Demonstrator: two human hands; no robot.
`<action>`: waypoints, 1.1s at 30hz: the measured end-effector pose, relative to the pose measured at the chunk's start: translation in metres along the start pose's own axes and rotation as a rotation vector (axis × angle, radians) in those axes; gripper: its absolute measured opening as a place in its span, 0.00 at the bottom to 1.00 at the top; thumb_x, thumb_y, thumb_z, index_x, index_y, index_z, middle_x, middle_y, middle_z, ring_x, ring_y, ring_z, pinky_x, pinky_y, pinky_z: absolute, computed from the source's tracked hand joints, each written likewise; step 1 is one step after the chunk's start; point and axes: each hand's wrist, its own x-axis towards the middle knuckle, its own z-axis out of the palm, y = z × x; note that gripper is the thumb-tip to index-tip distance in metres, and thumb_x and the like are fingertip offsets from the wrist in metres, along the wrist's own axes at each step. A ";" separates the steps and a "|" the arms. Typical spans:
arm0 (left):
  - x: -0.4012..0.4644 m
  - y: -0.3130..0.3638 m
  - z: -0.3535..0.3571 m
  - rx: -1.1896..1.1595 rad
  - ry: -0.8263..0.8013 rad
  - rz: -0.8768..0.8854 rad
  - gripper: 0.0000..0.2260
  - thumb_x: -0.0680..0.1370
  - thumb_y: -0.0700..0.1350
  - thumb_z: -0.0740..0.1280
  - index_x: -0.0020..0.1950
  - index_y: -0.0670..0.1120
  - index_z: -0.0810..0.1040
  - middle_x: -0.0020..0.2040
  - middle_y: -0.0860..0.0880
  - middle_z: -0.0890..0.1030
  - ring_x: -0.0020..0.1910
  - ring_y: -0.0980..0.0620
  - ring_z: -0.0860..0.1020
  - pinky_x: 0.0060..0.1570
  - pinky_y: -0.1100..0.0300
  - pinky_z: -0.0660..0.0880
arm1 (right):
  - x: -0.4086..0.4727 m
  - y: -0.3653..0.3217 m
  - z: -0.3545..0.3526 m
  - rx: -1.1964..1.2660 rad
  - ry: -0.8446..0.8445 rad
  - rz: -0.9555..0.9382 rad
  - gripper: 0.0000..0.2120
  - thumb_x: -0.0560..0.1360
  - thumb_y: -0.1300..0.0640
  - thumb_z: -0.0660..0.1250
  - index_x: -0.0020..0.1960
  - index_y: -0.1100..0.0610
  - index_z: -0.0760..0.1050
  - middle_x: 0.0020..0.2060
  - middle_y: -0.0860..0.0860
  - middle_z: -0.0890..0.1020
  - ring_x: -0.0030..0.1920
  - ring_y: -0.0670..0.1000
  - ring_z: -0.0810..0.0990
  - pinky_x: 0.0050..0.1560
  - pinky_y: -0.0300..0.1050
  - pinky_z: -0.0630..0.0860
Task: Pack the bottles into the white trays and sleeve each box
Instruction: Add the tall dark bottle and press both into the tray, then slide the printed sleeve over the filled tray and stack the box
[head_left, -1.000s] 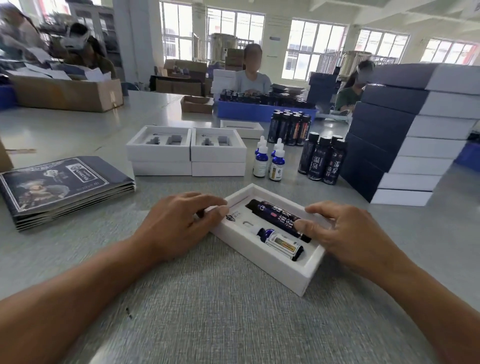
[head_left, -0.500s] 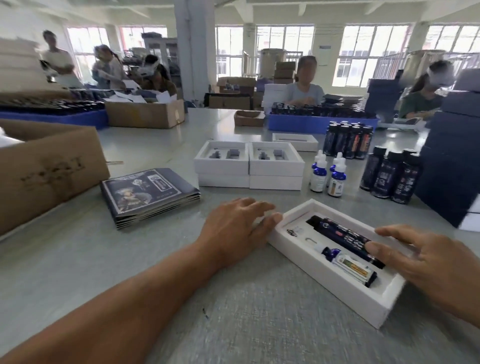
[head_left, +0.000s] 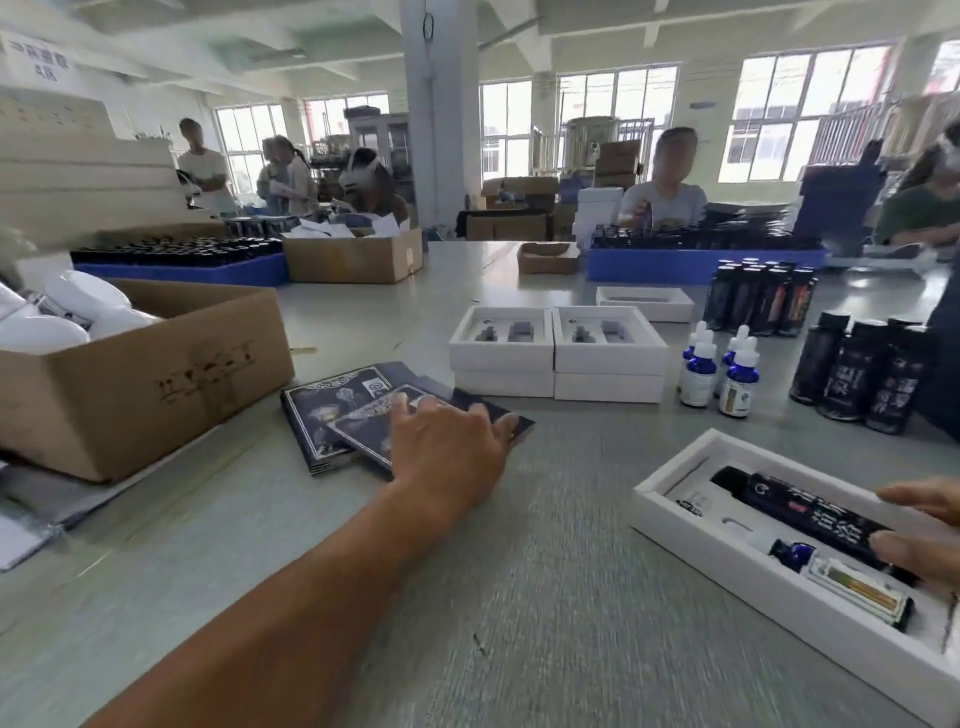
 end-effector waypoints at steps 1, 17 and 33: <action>-0.009 0.016 -0.004 -0.052 0.042 0.091 0.30 0.82 0.65 0.44 0.59 0.50 0.79 0.56 0.43 0.83 0.61 0.42 0.77 0.67 0.42 0.63 | -0.004 -0.005 -0.003 0.002 -0.006 -0.004 0.41 0.51 0.20 0.72 0.62 0.32 0.74 0.50 0.33 0.82 0.48 0.35 0.82 0.50 0.41 0.80; -0.010 0.017 0.012 -0.184 0.020 0.037 0.29 0.78 0.70 0.52 0.70 0.53 0.72 0.61 0.47 0.81 0.59 0.46 0.78 0.57 0.49 0.73 | -0.089 -0.148 -0.045 -0.173 -0.121 -0.165 0.37 0.58 0.29 0.67 0.63 0.45 0.78 0.51 0.42 0.80 0.49 0.45 0.79 0.48 0.47 0.71; -0.002 0.017 -0.008 -1.721 0.138 -0.064 0.10 0.76 0.38 0.72 0.55 0.49 0.83 0.49 0.52 0.86 0.47 0.55 0.85 0.39 0.63 0.81 | -0.092 -0.156 -0.045 -0.170 -0.089 -0.106 0.41 0.57 0.28 0.64 0.65 0.47 0.77 0.51 0.42 0.77 0.52 0.47 0.76 0.52 0.48 0.69</action>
